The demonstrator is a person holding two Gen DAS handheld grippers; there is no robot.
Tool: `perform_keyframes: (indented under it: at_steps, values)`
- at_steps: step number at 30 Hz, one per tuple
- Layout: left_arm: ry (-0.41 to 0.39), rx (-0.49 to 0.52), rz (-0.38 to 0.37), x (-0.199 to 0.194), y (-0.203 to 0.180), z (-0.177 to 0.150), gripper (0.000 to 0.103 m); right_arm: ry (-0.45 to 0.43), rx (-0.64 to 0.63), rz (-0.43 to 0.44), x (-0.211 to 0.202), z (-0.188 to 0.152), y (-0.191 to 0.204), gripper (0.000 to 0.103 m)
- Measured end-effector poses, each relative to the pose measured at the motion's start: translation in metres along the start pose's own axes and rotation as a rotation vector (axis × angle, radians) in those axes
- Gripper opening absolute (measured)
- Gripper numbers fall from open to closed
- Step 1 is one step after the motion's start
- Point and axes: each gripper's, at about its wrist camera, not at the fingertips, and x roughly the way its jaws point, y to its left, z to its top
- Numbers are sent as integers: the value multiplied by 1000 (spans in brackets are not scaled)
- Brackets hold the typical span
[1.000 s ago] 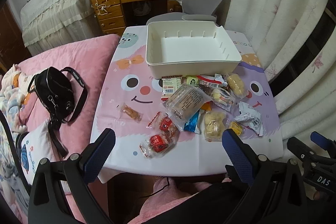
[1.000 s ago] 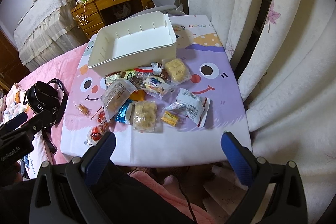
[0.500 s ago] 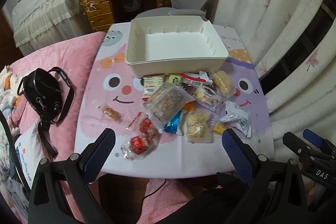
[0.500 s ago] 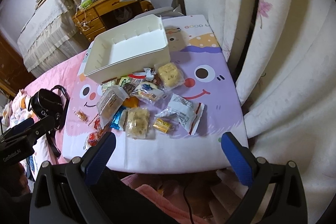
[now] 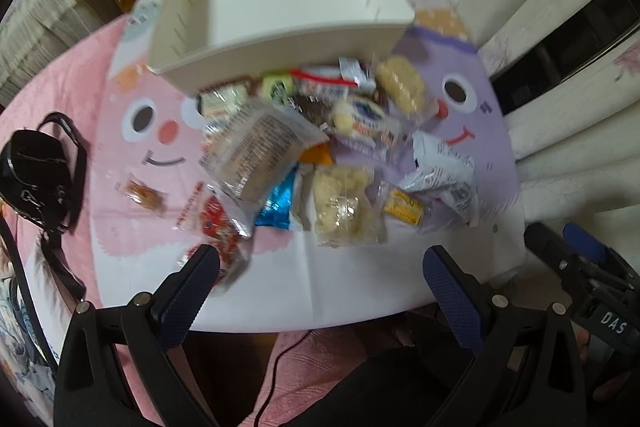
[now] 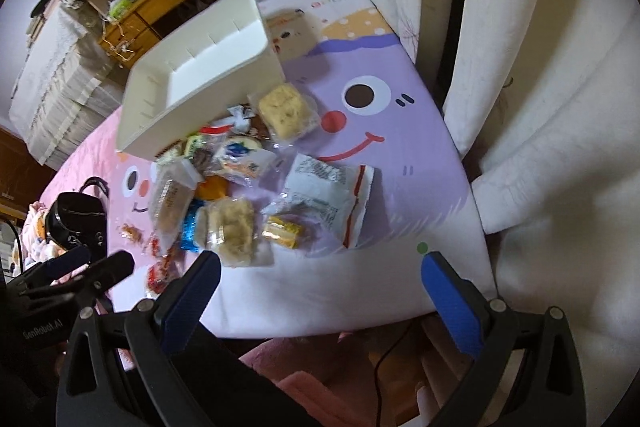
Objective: Organize snacks
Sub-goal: 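Reach the right gripper down and grasp the white printed snack bag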
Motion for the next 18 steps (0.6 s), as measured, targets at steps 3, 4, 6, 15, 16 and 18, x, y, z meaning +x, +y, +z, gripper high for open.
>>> perform_keyframes:
  at_steps: [3, 4, 6, 15, 16, 18]
  values:
    - [73, -14, -10, 29, -2, 8, 101, 14, 29, 8, 16, 8, -6, 101]
    - [90, -18, -13, 35, -1, 9, 101, 19, 41, 9, 22, 12, -7, 101]
    - [121, -26, -13, 50, -1, 13, 101, 28, 53, 8, 32, 17, -9, 101]
    - [240, -71, -3, 104, 4, 31, 101, 122, 89, 35, 83, 36, -9, 93]
    - [250, -74, -1, 109, 6, 33, 101, 133, 89, 34, 88, 37, -8, 93]
    - [265, -73, 1, 114, 6, 37, 101, 150, 97, 29, 97, 40, -8, 93]
